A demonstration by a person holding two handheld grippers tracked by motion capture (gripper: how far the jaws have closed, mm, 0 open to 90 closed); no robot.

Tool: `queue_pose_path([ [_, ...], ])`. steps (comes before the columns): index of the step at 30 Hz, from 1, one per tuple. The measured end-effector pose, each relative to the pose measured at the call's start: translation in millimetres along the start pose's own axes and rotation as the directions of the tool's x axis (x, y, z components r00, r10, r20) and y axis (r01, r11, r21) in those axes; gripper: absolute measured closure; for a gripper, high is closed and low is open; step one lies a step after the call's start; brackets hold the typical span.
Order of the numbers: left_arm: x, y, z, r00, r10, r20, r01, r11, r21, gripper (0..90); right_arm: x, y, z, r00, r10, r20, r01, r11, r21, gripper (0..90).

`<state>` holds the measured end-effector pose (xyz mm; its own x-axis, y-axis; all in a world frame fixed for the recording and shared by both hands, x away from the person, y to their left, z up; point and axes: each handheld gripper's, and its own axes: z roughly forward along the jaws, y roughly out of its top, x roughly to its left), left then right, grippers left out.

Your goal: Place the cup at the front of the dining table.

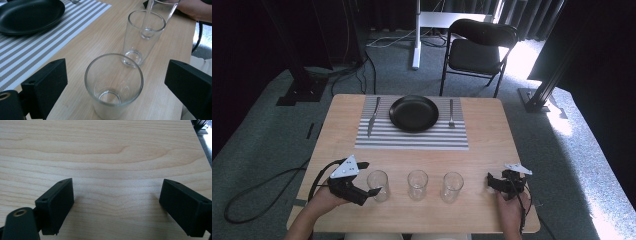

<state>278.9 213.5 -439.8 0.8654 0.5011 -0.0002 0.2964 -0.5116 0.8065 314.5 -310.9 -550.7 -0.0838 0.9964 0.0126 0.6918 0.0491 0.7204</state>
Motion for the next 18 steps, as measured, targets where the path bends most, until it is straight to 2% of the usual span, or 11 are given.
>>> queue_pose_path([
  [6, -1.6, 7.8, 8.3, 0.9999, 0.014, 0.002, -0.014, 0.9997, 0.021, 4.9, 0.0, 0.0, 0.0, 1.0000, 0.000, 0.000, 0.000, 1.000, 0.000, 11.8],
  [12, -4.0, 17.3, 14.4, 0.9997, 0.021, 0.016, -0.021, 0.9997, 0.008, 5.0, 0.0, 0.0, 0.0, 1.0000, 0.000, 0.000, 0.000, 1.000, 0.000, 11.8],
  [18, -8.4, 26.9, 24.7, 0.9987, 0.042, 0.028, -0.043, 0.9989, 0.021, 5.0, 0.0, 0.0, 0.0, 1.0000, 0.000, 0.000, 0.000, 1.000, 0.000, 11.8],
])
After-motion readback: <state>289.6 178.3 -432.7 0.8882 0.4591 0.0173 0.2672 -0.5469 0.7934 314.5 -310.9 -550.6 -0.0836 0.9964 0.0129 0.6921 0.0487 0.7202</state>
